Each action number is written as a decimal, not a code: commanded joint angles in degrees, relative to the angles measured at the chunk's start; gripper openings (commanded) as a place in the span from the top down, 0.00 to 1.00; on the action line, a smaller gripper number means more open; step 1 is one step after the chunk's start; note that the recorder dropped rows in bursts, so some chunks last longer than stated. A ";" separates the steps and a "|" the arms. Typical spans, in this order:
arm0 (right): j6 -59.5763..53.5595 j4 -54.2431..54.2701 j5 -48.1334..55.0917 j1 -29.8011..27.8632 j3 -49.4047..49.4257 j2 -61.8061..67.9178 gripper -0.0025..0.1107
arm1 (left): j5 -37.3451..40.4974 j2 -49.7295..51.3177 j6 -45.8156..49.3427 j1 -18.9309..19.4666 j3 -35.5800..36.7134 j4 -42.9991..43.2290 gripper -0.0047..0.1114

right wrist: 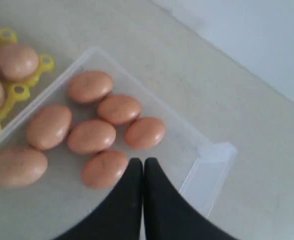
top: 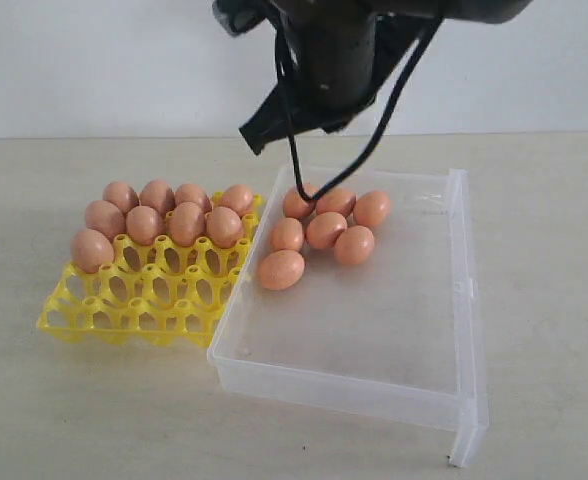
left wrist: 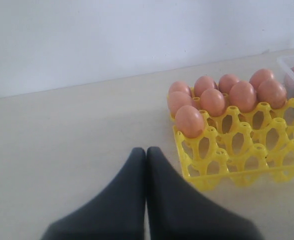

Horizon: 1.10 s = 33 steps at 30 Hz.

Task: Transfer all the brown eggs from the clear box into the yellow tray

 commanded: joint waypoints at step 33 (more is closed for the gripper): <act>8.02 46.18 -30.08 -18.47 21.36 -0.10 0.55 | -0.25 -0.10 -0.56 -0.20 0.18 -0.15 1.00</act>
